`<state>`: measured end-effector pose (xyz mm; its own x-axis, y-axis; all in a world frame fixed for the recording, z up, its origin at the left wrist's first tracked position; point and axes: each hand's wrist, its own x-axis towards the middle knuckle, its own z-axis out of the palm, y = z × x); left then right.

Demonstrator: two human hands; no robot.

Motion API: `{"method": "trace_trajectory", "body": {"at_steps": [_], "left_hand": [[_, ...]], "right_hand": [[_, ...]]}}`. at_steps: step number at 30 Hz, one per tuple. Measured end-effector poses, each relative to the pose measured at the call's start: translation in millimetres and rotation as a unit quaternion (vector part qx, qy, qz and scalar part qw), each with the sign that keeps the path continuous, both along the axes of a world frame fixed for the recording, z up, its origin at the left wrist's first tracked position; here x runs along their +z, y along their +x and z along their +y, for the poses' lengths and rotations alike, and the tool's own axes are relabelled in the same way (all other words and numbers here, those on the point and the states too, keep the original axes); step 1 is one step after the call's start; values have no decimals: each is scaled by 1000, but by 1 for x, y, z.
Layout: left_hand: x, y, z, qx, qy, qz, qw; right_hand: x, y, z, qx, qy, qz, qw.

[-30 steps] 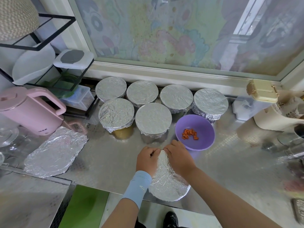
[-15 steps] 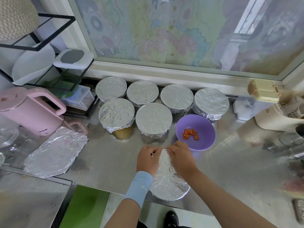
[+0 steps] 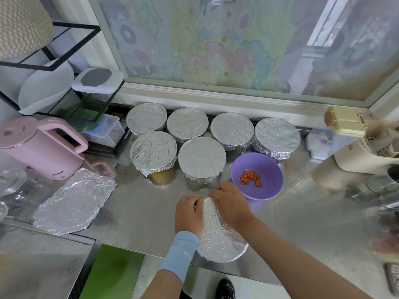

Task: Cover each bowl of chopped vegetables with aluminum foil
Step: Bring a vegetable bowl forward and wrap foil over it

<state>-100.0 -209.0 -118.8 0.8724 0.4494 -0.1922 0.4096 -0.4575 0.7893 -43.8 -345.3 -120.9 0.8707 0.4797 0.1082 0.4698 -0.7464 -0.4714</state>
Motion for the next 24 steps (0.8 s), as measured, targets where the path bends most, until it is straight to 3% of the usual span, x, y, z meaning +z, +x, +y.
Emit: {"method": "trace_trajectory", "body": {"at_steps": [4,8,14,19,24], "left_hand": [[1,7,-2,-68,17,-10,997],[0,8,-3,-48,-18,-26,998],[-1,7,-3,-51,7,-24,998],[-5,-2,3,-22,43,-11,999],[-1,2,-3,-30,-20,-32,999]], "right_hand": [[-2,-5,1,-22,5,11,1000],[-5,-3,0,-17,-17,18,1000],[-2,3,2,34,-44,-10,998],[3,-2,-1,4,4,-44,999],[-7,-1,-1,-70,58,63,994]]}}
